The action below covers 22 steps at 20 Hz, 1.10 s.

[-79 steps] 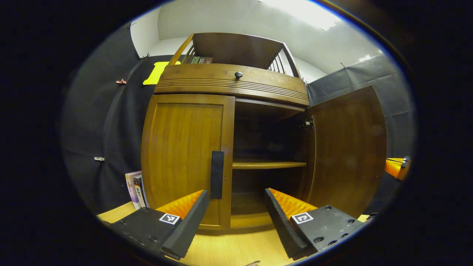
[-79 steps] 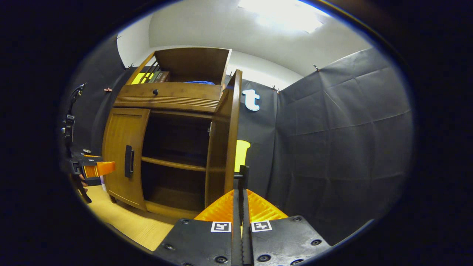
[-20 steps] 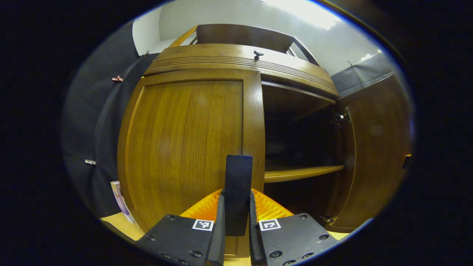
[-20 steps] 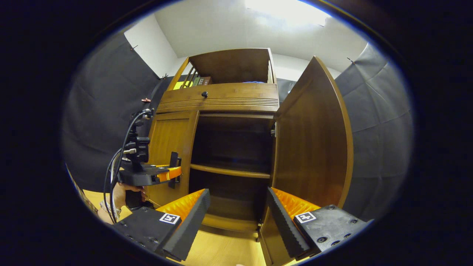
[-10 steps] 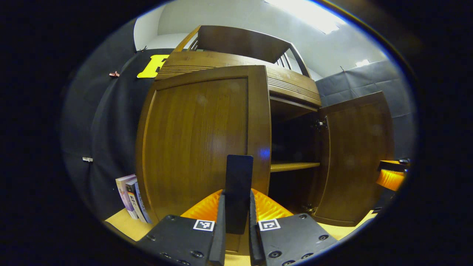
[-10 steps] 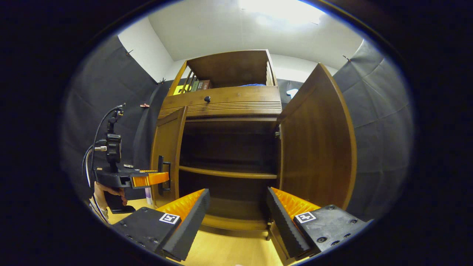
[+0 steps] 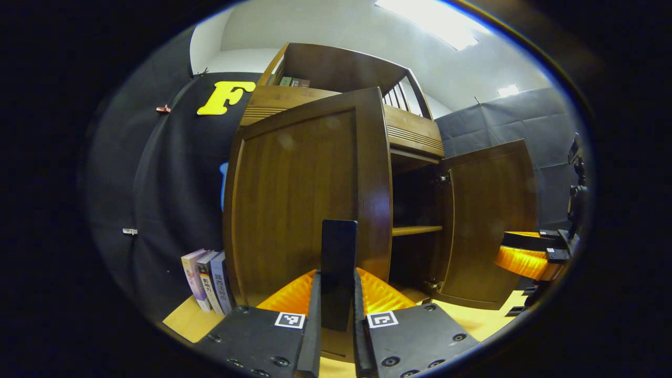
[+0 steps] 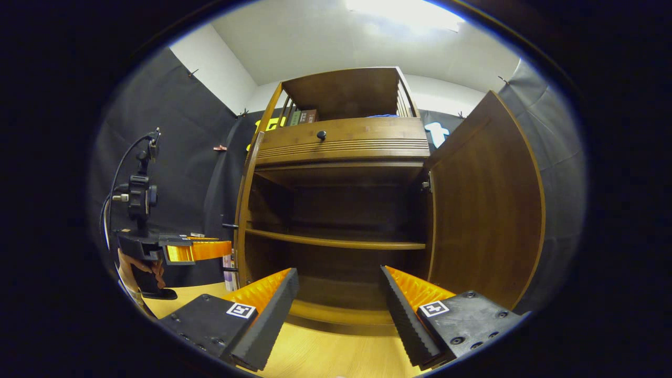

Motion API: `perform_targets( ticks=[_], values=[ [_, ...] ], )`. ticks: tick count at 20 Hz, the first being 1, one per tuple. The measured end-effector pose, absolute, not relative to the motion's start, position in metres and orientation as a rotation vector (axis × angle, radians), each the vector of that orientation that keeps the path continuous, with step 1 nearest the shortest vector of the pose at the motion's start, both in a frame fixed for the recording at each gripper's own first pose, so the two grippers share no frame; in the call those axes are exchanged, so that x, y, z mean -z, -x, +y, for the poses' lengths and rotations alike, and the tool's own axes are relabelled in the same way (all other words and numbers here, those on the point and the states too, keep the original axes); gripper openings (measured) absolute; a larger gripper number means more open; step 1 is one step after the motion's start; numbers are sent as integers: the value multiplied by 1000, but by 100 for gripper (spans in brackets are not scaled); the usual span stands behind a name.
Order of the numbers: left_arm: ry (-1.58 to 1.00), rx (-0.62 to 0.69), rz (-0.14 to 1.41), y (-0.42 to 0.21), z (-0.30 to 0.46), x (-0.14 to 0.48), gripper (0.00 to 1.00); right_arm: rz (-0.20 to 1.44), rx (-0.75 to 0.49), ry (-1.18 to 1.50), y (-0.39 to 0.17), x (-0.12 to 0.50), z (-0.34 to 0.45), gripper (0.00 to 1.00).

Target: Open the right door of the double-door shoe cabinet with the right hand, and open the left door with the left hand.

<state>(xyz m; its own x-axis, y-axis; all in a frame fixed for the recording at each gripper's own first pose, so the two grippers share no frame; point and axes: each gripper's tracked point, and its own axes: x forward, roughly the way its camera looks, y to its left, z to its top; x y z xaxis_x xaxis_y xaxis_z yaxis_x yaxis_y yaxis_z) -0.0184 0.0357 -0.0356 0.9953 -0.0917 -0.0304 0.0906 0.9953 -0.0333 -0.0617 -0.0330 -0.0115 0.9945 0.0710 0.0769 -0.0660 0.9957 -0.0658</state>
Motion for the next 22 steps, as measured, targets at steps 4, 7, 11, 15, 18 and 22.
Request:
perform_targets(
  ticks=[4, 7, 11, 15, 18, 22],
  values=[
    [35, 62, 25, 36, 51, 31, 29, -78, -86, 60, 64, 11, -19, 95],
    [17, 23, 21, 53, 69, 27, 28, -75, -111, 54, 65, 14, -5, 97],
    [10, -4, 19, 69, 88, 27, 24, -77, -161, 47, 65, 15, 19, 97],
    [-5, -55, 16, 84, 111, 23, 19, -76, -195, 47, 63, 18, 40, 97],
    [-8, -82, 19, 93, 128, 22, 15, -68, -223, 42, 59, 22, 57, 97],
    [-11, -127, 26, 102, 151, 22, 11, -60, -255, 40, 59, 28, 75, 95]
  ],
)
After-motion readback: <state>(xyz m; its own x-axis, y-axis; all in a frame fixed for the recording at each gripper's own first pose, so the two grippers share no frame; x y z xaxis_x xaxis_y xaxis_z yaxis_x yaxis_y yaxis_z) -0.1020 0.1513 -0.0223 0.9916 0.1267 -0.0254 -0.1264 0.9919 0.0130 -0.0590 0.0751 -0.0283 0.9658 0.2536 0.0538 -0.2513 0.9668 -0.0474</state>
